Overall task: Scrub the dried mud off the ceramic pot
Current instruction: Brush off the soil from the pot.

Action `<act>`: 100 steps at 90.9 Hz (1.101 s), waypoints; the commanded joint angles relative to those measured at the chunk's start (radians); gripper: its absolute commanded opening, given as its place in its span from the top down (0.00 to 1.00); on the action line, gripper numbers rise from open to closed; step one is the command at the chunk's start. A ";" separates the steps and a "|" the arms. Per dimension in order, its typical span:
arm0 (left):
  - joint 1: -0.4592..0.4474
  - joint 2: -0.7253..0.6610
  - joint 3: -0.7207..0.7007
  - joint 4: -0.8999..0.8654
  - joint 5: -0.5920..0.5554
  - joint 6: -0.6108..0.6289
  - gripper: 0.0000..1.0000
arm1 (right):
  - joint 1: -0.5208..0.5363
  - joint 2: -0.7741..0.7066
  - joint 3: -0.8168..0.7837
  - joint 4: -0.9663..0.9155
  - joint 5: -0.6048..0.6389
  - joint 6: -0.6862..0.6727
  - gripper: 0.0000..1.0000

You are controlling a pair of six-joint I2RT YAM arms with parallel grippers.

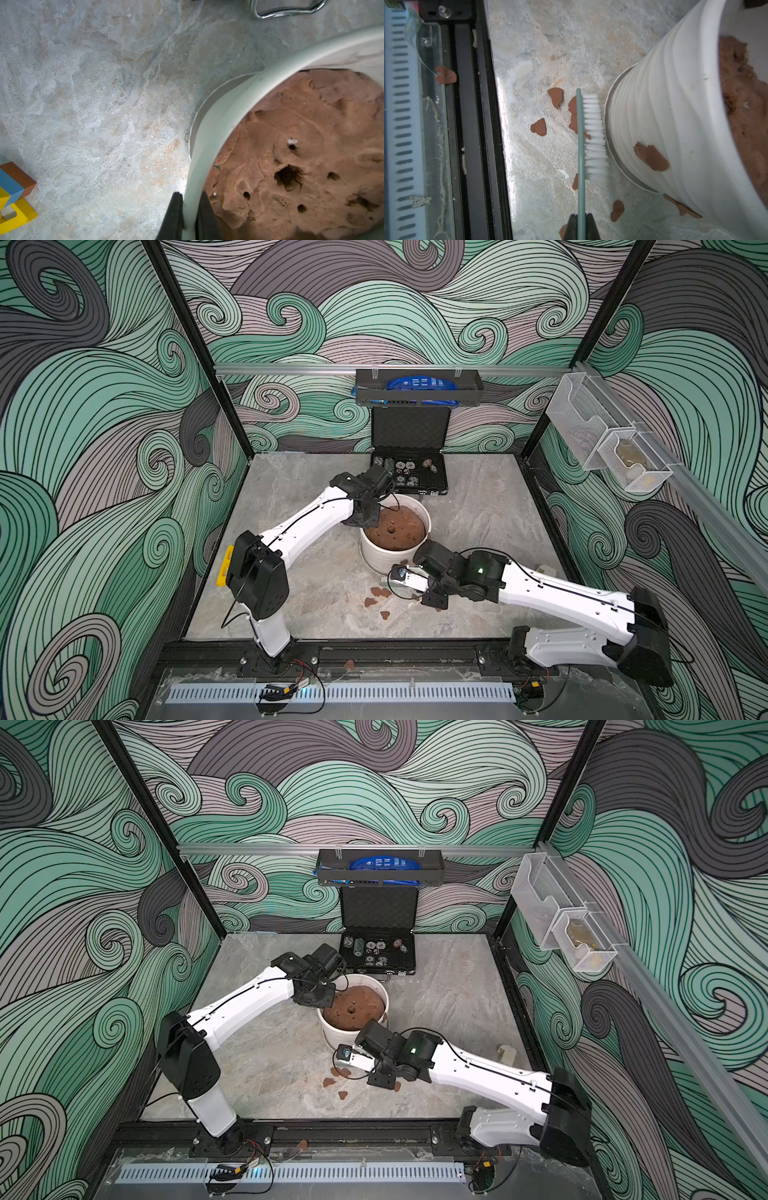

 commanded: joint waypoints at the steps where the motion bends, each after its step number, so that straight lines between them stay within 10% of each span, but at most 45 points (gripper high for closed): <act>1: 0.012 0.050 -0.012 -0.015 0.031 0.130 1.00 | -0.017 -0.021 0.036 0.023 -0.018 -0.019 1.00; 31: 0.072 0.043 -0.001 0.005 0.129 0.376 1.00 | -0.079 -0.075 0.036 0.045 -0.067 -0.035 1.00; 100: 0.094 0.070 0.049 0.003 0.234 0.467 1.00 | -0.053 0.030 -0.047 -0.012 0.020 -0.052 1.00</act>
